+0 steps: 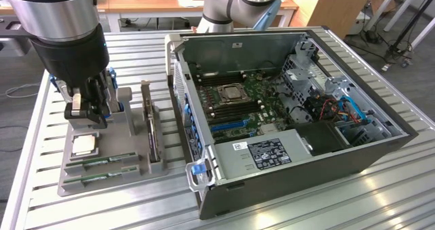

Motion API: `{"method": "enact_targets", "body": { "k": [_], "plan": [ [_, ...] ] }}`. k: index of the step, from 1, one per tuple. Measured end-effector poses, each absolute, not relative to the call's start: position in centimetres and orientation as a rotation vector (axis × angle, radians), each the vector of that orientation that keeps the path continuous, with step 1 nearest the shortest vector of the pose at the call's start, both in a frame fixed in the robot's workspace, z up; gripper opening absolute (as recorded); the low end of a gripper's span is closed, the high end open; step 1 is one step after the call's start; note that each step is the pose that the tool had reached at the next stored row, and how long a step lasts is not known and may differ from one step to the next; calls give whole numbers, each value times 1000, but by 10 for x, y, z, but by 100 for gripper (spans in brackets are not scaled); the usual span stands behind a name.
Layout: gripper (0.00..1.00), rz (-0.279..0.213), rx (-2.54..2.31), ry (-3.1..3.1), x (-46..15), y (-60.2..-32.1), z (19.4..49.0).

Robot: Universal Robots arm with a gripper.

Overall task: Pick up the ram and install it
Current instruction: 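Pick up the ram and move it above insertion slot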

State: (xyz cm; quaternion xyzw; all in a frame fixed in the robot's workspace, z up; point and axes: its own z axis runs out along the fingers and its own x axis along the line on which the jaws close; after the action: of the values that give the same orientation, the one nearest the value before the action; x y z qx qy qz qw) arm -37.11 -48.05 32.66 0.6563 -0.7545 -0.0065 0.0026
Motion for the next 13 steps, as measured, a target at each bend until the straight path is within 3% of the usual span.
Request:
{"method": "enact_targets", "body": {
  "k": [13],
  "plan": [
    [36, -20, 2058, -2367, -371, -486, 326]
  ]
}}
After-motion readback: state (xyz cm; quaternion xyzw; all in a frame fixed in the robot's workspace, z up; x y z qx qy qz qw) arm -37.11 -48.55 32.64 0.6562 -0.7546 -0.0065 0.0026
